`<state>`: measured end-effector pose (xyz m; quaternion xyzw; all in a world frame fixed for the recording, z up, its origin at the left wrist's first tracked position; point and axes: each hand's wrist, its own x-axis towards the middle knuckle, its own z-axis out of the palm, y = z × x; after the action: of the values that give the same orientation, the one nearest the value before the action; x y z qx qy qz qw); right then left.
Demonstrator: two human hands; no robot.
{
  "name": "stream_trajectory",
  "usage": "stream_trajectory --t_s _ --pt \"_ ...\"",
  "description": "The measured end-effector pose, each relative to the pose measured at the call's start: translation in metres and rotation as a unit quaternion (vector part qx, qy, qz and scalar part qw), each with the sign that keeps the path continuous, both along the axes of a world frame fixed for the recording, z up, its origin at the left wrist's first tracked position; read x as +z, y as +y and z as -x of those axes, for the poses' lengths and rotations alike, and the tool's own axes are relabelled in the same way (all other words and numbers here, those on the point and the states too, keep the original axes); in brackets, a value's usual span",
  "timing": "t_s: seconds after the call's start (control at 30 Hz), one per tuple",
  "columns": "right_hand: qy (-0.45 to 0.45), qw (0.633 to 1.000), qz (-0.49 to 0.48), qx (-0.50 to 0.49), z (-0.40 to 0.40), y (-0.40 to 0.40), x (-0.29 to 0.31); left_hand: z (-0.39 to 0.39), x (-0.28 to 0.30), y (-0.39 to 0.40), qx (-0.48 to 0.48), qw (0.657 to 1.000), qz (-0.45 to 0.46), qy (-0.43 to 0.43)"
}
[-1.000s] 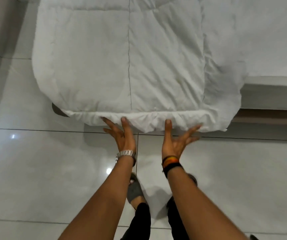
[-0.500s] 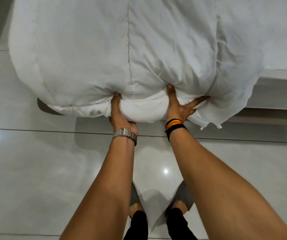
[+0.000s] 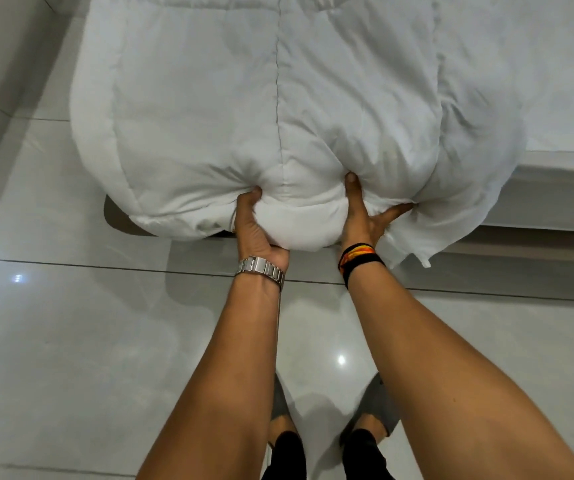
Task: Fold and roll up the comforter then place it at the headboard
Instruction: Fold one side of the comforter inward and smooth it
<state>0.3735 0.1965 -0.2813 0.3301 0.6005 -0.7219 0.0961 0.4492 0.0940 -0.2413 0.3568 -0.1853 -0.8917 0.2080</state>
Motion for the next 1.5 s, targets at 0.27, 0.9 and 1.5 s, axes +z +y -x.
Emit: stream_trajectory --t_s 0.27,0.9,1.5 --pt "0.006 0.995 0.081 -0.063 -0.050 0.012 0.079 -0.034 0.053 0.000 -0.047 0.998 -0.045 0.010" --pt "0.071 0.991 -0.097 -0.058 -0.060 0.032 0.120 -0.083 0.050 -0.042 0.199 0.964 -0.014 -0.176" --pt "0.167 0.847 -0.429 0.266 -0.073 0.011 0.115 -0.089 0.058 -0.126 -0.019 0.770 0.514 -0.379"
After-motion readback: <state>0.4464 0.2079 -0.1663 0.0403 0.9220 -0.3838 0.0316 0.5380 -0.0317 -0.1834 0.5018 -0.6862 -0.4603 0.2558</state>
